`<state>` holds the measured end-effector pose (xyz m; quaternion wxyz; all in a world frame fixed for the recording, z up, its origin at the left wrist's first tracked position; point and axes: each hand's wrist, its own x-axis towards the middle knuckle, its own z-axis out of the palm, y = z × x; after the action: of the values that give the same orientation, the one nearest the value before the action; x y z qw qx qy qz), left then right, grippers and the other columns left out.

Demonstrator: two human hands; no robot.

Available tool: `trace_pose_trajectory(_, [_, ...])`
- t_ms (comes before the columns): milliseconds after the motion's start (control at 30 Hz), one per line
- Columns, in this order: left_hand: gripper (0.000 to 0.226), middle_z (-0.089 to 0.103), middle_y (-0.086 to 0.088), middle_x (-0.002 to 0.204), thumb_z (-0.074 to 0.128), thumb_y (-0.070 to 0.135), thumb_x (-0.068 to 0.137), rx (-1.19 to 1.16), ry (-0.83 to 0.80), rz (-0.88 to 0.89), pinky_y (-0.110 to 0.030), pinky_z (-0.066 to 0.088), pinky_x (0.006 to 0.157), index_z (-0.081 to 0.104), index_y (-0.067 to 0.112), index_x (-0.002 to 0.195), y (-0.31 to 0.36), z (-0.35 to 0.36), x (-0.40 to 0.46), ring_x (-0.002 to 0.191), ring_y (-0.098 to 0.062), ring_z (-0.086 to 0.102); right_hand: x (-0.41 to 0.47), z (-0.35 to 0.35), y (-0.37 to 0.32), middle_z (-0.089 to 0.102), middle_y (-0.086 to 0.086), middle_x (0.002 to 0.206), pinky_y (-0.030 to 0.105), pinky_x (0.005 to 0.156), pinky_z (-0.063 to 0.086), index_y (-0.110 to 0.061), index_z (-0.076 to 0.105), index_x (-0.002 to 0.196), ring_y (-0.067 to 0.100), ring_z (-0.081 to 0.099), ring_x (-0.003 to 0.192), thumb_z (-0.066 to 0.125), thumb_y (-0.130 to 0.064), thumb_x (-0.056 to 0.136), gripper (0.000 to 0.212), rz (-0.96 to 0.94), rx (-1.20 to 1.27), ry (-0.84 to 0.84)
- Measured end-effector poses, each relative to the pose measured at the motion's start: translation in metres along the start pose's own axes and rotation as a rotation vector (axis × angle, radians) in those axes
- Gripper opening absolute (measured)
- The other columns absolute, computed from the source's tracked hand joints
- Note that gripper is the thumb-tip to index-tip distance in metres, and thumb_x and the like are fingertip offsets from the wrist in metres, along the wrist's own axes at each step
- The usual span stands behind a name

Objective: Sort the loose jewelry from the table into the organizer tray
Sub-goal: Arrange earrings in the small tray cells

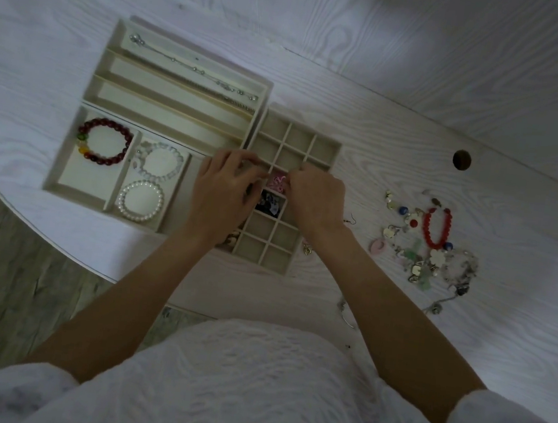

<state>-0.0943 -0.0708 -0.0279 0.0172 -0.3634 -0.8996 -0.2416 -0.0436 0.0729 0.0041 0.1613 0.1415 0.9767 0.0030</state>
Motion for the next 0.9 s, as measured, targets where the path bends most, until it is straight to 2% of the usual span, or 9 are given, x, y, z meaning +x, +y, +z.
trace_pose_trajectory(133, [0.028,0.061,-0.008,0.114,0.057,0.017,0.080,0.065,-0.109,0.108,-0.036,0.034,0.080,0.070,0.021,0.104,0.001,0.006,0.001,0.104,-0.026,0.047,-0.006,-0.013,-0.003,0.060,-0.003,0.068,0.021,0.047,0.026,-0.017,0.070,0.067,0.015,0.057,0.054,0.076,-0.020,0.075,0.010,-0.039,-0.073,0.053])
trace_pose_trajectory(233, [0.033,0.059,-0.011,0.117,0.057,0.016,0.079,0.142,-0.161,0.187,-0.039,0.034,0.079,0.068,0.024,0.109,0.002,0.008,-0.001,0.105,-0.029,0.049,-0.012,-0.005,-0.001,0.060,0.000,0.073,0.022,0.046,0.027,-0.016,0.072,0.073,0.016,0.057,0.057,0.073,-0.020,0.077,0.006,-0.112,-0.077,0.020])
trace_pose_trajectory(333, [0.035,0.059,-0.011,0.118,0.052,0.017,0.080,0.169,-0.187,0.210,-0.039,0.033,0.078,0.066,0.023,0.111,0.004,0.005,-0.001,0.104,-0.031,0.051,-0.019,-0.002,0.004,0.056,-0.001,0.062,0.019,0.042,0.020,-0.018,0.070,0.066,0.013,0.051,0.048,0.083,-0.020,0.061,0.013,-0.108,-0.056,0.048])
trace_pose_trajectory(500, [0.027,0.061,-0.008,0.115,0.053,0.017,0.079,0.084,-0.167,0.122,-0.037,0.033,0.081,0.072,0.018,0.099,0.001,-0.002,0.002,0.105,-0.027,0.048,-0.024,0.007,0.010,0.060,0.005,0.070,0.020,0.043,0.026,-0.016,0.073,0.090,0.019,0.056,0.054,0.074,-0.014,0.072,0.018,-0.138,0.038,0.099])
trace_pose_trajectory(600, [0.021,0.062,-0.008,0.113,0.055,0.016,0.079,0.071,-0.128,0.106,-0.036,0.033,0.079,0.071,0.013,0.092,0.002,-0.003,0.000,0.104,-0.025,0.045,-0.019,0.009,0.012,0.061,0.003,0.071,0.022,0.045,0.026,-0.014,0.071,0.082,0.020,0.056,0.053,0.070,-0.012,0.078,0.005,-0.118,0.093,0.121])
trace_pose_trajectory(667, [0.020,0.062,-0.009,0.112,0.054,0.016,0.079,0.066,-0.126,0.119,-0.037,0.034,0.078,0.070,0.012,0.091,0.004,-0.003,-0.002,0.103,-0.026,0.045,-0.010,0.002,0.008,0.058,-0.001,0.065,0.020,0.044,0.021,-0.015,0.067,0.072,0.017,0.052,0.046,0.076,-0.012,0.072,0.009,-0.107,0.082,0.184])
trace_pose_trajectory(800, [0.021,0.062,-0.010,0.109,0.054,0.016,0.079,0.068,-0.109,0.080,-0.036,0.034,0.078,0.070,0.013,0.093,0.003,-0.003,-0.006,0.102,-0.026,0.047,0.007,-0.006,0.005,0.061,-0.002,0.077,0.024,0.049,0.027,-0.016,0.066,0.080,0.017,0.060,0.064,0.067,-0.015,0.083,0.003,-0.211,-0.089,0.015])
trace_pose_trajectory(833, [0.023,0.062,-0.010,0.108,0.053,0.016,0.079,0.062,-0.105,0.066,-0.036,0.034,0.078,0.070,0.014,0.094,0.001,-0.003,-0.007,0.102,-0.026,0.046,0.010,-0.009,0.004,0.060,-0.003,0.070,0.022,0.047,0.026,-0.017,0.066,0.072,0.016,0.059,0.058,0.073,-0.014,0.075,0.009,-0.230,-0.099,-0.018])
trace_pose_trajectory(900, [0.026,0.062,-0.010,0.107,0.051,0.016,0.080,0.056,-0.104,0.054,-0.035,0.034,0.077,0.070,0.016,0.097,-0.001,-0.004,-0.009,0.100,-0.026,0.047,0.016,-0.018,0.002,0.055,-0.004,0.056,0.018,0.043,0.022,-0.017,0.062,0.055,0.014,0.053,0.044,0.083,-0.011,0.057,0.023,-0.279,-0.150,0.061])
